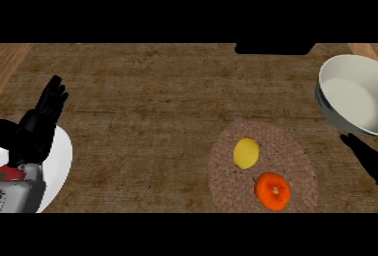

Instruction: Pick the squash from the placemat and place it in the bowl

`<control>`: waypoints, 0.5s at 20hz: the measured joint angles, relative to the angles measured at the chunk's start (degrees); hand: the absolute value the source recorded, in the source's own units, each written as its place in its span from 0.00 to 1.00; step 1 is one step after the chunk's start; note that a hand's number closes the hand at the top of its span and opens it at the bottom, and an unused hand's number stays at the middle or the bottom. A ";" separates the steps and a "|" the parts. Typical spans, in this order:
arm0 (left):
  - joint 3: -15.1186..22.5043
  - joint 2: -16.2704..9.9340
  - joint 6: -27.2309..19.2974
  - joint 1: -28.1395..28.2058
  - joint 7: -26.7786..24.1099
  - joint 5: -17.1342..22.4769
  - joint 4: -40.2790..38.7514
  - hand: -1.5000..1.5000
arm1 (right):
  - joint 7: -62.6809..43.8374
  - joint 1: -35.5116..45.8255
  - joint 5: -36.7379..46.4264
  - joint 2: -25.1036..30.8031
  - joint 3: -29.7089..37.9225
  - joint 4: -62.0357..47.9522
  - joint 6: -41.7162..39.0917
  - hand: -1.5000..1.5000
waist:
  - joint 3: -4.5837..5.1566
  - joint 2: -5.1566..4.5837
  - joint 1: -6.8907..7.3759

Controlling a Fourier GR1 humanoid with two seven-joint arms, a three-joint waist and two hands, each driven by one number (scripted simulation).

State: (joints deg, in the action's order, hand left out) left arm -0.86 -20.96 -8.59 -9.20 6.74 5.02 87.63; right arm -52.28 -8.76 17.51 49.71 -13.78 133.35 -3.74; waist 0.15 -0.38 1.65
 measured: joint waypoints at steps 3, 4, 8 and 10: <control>-0.16 0.18 0.01 -0.52 0.86 -0.20 0.27 0.50 | -2.62 5.69 -4.24 -1.34 -2.19 -3.19 -4.24 0.00 | -0.04 0.03 0.00; -0.14 0.36 0.05 -0.98 1.06 -0.31 0.00 0.50 | -3.35 7.78 -5.08 -2.23 -3.27 -4.56 -5.37 0.00 | -0.05 0.05 -0.08; -0.68 0.61 0.65 -1.98 0.24 -0.43 -1.90 0.50 | -5.40 13.57 -8.69 -4.80 -7.19 -9.61 -9.03 0.00 | -0.06 0.06 -0.28; -0.45 1.16 0.56 -0.85 -0.51 -0.80 -1.45 0.50 | -5.25 14.20 -9.72 -5.33 -8.65 -12.07 -10.24 0.00 | -0.08 0.14 -0.45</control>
State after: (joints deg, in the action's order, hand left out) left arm -1.31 -19.80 -8.04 -10.05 6.24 4.22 86.18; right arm -57.53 5.44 7.79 44.38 -22.43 121.28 -13.98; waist 0.08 -0.25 1.21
